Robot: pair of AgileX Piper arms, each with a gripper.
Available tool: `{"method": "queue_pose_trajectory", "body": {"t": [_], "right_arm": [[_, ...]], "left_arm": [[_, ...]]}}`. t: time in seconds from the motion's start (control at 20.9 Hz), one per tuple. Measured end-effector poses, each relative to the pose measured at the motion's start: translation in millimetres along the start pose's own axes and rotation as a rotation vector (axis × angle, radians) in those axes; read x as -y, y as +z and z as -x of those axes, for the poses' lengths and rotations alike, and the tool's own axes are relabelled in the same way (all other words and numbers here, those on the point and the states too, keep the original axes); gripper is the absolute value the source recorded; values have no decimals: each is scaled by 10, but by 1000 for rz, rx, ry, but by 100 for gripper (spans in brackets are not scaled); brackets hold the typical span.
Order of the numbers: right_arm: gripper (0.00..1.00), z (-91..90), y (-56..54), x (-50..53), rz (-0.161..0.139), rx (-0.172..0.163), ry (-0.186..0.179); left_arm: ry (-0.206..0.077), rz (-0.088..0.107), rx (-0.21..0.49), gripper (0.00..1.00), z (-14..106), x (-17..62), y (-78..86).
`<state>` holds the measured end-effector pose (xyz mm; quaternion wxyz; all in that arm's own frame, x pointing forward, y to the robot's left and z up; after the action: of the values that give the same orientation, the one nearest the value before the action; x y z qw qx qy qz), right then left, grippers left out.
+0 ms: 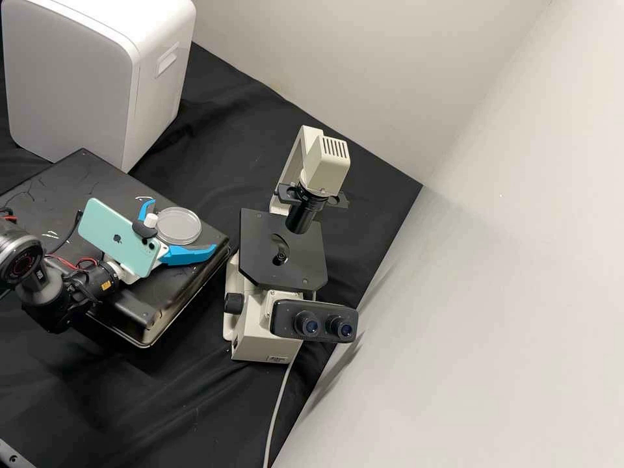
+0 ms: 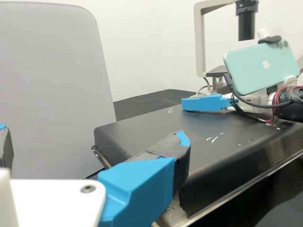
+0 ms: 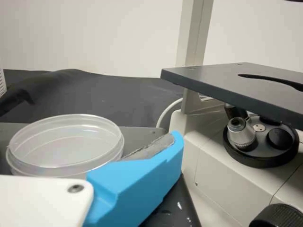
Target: Place the petri dish on the microscope
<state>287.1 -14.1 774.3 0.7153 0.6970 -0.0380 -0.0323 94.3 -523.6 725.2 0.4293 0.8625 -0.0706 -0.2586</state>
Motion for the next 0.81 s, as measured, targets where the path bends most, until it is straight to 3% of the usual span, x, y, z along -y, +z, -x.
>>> {"method": "queue_pose_trajectory", "body": {"t": [0.29,0.33,0.81], "right_arm": [[100,-23,14,9,0,0,5],[0,-29,9,5,0,-3,8],[0,-38,26,13,1,-6,16]], "left_arm": [[0,0,0,100,0,0,0],[0,0,0,100,0,0,0],[0,0,0,100,0,0,0]]}}
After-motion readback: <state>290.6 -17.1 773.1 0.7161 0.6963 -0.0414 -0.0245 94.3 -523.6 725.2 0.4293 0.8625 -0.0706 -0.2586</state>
